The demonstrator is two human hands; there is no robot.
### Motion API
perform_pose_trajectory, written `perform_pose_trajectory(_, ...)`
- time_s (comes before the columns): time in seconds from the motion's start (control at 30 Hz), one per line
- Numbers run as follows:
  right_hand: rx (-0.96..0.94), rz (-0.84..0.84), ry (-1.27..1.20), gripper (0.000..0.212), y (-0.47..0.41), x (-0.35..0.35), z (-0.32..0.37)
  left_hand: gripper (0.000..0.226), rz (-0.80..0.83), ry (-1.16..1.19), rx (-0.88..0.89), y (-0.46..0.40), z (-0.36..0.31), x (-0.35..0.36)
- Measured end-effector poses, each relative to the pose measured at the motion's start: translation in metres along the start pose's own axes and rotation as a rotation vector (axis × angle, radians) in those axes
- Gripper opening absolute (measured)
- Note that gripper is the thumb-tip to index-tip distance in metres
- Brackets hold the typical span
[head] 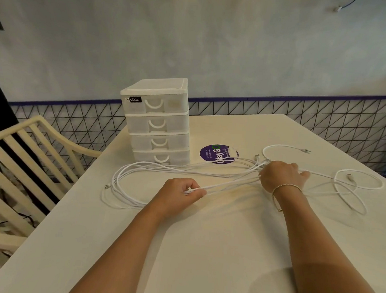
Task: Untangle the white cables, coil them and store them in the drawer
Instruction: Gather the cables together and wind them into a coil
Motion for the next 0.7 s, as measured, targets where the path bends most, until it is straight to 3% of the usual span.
perform_pose_trajectory(0.27, -0.171, 0.014, 0.114, 0.03, 0.007, -0.005, 0.005, 0.017, -0.128, 0.006, -0.055, -0.001, 0.007, -0.013)
perform_pose_trajectory(0.37, -0.292, 0.004, 0.239, 0.015, 0.016, -0.012, 0.002, 0.018, -0.201, -0.014, -0.042, -0.002, 0.008, -0.018)
perform_pose_trajectory(0.6, -0.342, -0.156, 0.358, 0.012, 0.013, -0.027, -0.015, 0.014, -0.154, -0.051, -0.023, 0.0, 0.002, -0.012)
perform_pose_trajectory(0.7, -0.345, -0.08, 0.271, 0.02, 0.007, -0.024, -0.019, 0.016, -0.147, -0.038, -0.015, 0.002, 0.003, -0.014)
Point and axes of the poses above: each hand's wrist, its own y-axis away from the middle knuckle, its own x-axis out of the palm, z = x × y, the point moved 2 cm from there along -y, towards the middle knuckle, and after that the axes turned 12 degrees about y, right-handed, at the moved point
